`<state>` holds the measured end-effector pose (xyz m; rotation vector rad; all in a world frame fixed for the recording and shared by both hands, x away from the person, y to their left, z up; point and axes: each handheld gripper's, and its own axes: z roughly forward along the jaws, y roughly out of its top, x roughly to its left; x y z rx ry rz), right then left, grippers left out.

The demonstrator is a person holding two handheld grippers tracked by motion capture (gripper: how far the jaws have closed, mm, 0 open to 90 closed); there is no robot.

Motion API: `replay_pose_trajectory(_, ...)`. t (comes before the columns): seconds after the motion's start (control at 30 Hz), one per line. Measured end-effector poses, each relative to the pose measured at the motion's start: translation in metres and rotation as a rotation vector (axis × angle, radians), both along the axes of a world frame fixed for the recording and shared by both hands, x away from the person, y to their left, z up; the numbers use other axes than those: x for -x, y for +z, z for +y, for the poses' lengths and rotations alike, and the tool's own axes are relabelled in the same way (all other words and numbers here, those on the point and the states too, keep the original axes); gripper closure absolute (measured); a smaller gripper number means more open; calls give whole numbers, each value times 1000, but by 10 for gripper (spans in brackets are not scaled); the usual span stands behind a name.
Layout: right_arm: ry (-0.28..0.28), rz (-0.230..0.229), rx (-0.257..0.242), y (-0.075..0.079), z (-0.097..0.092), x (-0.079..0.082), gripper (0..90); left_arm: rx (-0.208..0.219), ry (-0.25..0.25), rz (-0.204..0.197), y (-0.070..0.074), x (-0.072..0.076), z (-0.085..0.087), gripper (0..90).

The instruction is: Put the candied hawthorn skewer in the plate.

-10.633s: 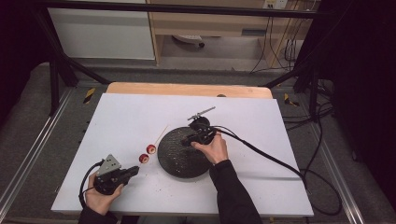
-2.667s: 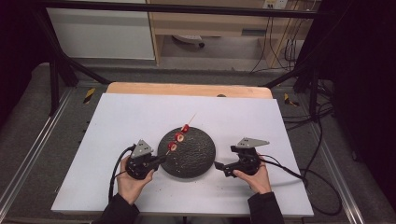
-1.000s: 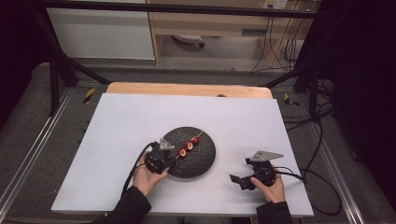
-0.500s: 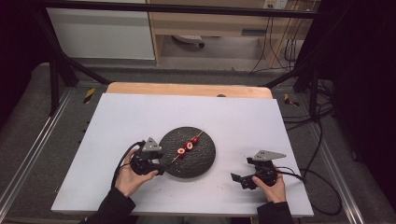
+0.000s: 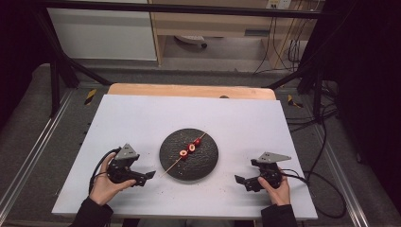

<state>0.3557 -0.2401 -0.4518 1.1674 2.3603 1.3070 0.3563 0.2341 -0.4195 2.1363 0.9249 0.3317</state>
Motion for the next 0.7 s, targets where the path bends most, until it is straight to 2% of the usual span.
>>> replay_pose_trajectory(0.2,1,8,10,-2,1,0,7,16,44,-29,-14,9,20,53)
replay_pose_trajectory(0.4,1,13,22,-4,-1,1,6,24,56,-29,-28,16,32,54)
replay_pose_trajectory(0.7,10,21,34,-6,-1,3,6,21,54,-34,-31,17,36,54)
